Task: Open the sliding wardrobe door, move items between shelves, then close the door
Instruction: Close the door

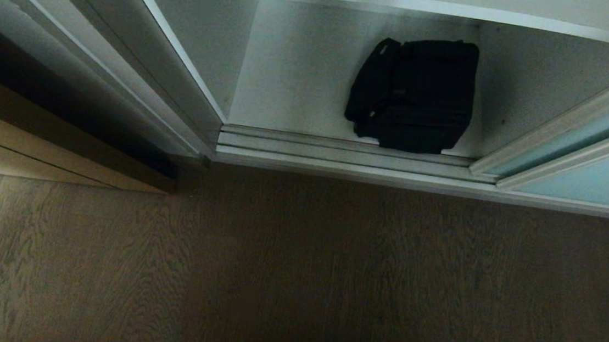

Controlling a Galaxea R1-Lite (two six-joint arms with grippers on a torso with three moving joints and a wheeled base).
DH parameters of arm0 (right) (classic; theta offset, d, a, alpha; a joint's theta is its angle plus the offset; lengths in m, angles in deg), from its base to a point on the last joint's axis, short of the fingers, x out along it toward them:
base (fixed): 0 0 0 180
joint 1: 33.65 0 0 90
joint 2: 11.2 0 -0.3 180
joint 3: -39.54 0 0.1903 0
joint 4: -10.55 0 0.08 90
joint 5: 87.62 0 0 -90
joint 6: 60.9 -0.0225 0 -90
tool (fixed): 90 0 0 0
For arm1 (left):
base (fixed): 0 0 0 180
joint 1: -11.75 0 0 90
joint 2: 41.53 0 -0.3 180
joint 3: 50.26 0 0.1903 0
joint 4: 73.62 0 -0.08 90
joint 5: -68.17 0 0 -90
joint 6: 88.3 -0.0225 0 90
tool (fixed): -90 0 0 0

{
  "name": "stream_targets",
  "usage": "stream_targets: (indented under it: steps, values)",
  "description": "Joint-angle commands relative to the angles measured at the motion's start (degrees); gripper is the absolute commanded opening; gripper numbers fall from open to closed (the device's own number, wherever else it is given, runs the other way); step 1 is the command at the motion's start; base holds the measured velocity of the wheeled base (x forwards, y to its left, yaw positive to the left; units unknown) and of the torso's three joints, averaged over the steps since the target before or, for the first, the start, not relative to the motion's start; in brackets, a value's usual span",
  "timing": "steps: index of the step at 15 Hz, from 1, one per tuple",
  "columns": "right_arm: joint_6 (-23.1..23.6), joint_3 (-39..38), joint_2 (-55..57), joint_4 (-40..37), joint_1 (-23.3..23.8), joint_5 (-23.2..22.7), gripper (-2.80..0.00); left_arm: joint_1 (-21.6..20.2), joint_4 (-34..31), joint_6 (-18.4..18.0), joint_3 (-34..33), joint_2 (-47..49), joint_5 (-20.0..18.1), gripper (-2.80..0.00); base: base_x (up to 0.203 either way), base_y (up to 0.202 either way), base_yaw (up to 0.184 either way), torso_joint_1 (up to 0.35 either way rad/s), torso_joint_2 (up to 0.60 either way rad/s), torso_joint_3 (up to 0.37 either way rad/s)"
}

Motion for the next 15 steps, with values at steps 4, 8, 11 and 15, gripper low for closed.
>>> stream_targets:
  steps: [4,8,11,15]
  values:
    - [1.4,8.8,1.7,-1.4,0.0,0.9,-2.80,0.0,0.0,0.0,0.0,0.1,0.0,-2.80,0.000,0.000,0.000,0.000,0.00,0.000]
    - [0.5,32.1,9.4,-9.4,-0.1,3.1,-2.80,0.0,0.0,0.0,0.0,0.0,0.0,-2.80,0.000,0.000,0.000,0.000,0.00,0.000]
    - [0.4,49.3,16.4,-18.1,-0.7,6.8,-2.80,0.0,0.0,0.0,0.0,0.1,0.0,-2.80,0.000,0.000,0.000,0.000,0.00,0.000]
    - [0.5,64.3,26.1,-31.7,-1.0,16.7,-2.80,0.0,0.0,0.0,0.0,0.1,0.0,-2.80,0.000,0.000,0.000,0.000,0.00,0.000]
